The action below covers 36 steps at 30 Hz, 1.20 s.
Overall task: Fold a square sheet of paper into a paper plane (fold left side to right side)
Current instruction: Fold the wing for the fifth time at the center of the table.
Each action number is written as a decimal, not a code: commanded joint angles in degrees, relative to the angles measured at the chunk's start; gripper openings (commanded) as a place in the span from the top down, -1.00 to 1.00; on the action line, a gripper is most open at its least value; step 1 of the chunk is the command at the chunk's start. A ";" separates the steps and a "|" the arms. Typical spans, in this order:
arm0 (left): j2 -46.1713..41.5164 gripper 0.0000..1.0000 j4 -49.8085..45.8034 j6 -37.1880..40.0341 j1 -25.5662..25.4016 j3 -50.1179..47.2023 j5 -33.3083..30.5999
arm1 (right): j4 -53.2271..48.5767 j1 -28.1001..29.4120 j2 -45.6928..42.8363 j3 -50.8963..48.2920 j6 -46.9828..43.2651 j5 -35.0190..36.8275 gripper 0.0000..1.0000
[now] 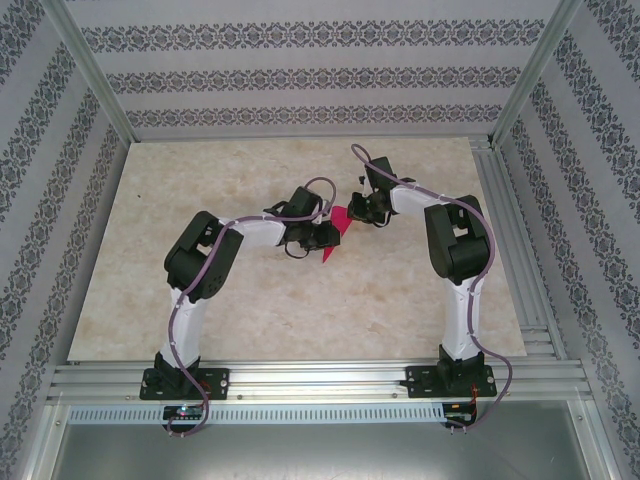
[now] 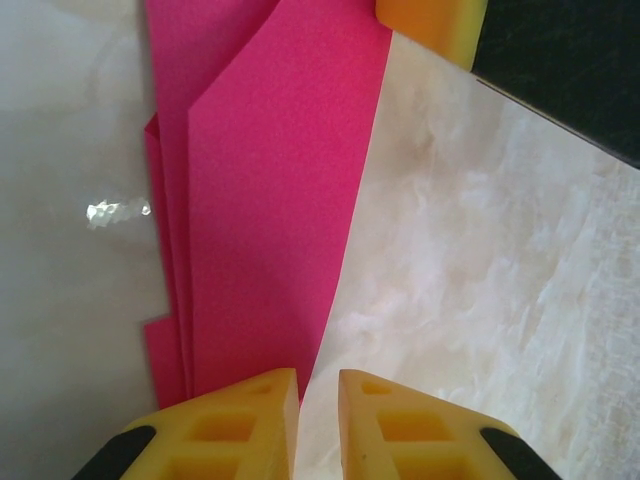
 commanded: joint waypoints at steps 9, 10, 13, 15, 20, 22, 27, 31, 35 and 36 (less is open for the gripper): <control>2.76 0.59 1.42 -1.52 0.11 -7.20 -1.33 | -7.44 -2.15 3.14 7.37 -2.73 2.97 0.72; 2.74 0.59 1.62 -1.55 0.16 -7.47 -1.32 | -7.92 -2.38 3.40 7.94 -3.08 3.37 0.72; 2.59 0.59 2.14 -1.82 0.16 -7.89 -1.20 | -8.79 -2.99 4.18 9.52 -3.69 4.61 0.71; 2.63 0.59 2.23 -1.88 0.15 -7.91 -1.21 | -9.29 -3.20 4.54 10.36 -3.99 5.05 0.72; 2.50 0.59 2.23 -1.84 0.08 -7.71 -1.21 | -8.34 -3.09 -0.57 7.63 -3.98 3.31 0.72; 2.41 0.60 1.89 -1.74 0.16 -7.67 -1.21 | -6.16 -2.80 -3.97 4.60 -3.55 0.93 0.71; 2.15 0.60 1.36 -1.40 0.15 -7.50 -1.43 | -2.65 -0.71 -5.62 0.48 -1.63 -4.98 0.71; 2.04 0.60 1.48 -1.38 0.16 -7.58 -1.42 | -1.59 0.52 -2.37 1.41 -0.88 -4.85 0.72; 2.06 0.60 1.40 -1.36 0.14 -7.69 -1.45 | -2.29 0.19 0.80 4.39 -1.26 -3.18 0.72; 2.14 0.60 1.42 -1.36 0.16 -7.74 -1.55 | -2.95 0.15 1.66 5.31 -1.75 -2.63 0.72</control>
